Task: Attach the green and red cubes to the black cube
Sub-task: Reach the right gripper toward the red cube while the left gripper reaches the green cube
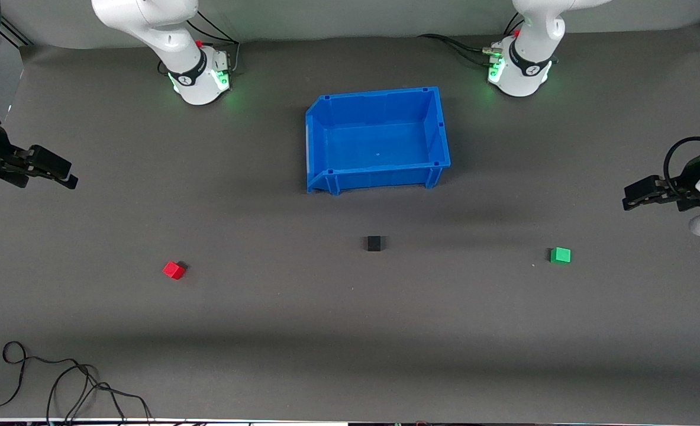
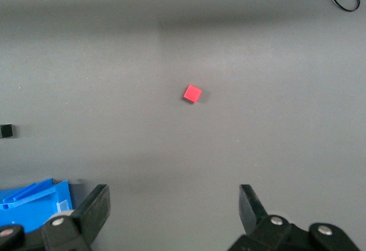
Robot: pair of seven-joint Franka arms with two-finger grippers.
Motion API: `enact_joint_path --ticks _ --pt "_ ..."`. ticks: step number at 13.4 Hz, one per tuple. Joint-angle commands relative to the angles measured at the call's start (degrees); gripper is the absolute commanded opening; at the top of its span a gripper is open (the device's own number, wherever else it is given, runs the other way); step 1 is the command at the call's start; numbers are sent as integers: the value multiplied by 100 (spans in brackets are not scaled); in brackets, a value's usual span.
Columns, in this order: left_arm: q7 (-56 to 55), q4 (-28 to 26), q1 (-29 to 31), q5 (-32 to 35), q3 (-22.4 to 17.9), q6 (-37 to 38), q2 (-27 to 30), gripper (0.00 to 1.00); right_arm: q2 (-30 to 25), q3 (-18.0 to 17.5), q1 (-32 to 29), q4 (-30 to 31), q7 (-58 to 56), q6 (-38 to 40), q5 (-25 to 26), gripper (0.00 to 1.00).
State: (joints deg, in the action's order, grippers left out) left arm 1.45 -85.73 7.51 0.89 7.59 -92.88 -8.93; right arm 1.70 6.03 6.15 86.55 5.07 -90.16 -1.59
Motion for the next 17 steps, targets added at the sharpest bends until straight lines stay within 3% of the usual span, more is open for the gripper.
enact_joint_path --ticks 1,7,12,17 --pt "-65 -40 -30 -71 5 146 111 100 -64 -58 -79 90 -51 -90 -113 100" --pt "-75 -22 -39 -71 14 244 146 100 23 -67 -88 160 -155 -90 -69 100" --pt "-258 -14 -12 -62 -12 323 15 100 295 81 -88 354 -1193 -72 98 100" --pt "-2594 -49 5 263 -38 192 -371 100 928 337 -106 38 -1105 -81 -191 100"
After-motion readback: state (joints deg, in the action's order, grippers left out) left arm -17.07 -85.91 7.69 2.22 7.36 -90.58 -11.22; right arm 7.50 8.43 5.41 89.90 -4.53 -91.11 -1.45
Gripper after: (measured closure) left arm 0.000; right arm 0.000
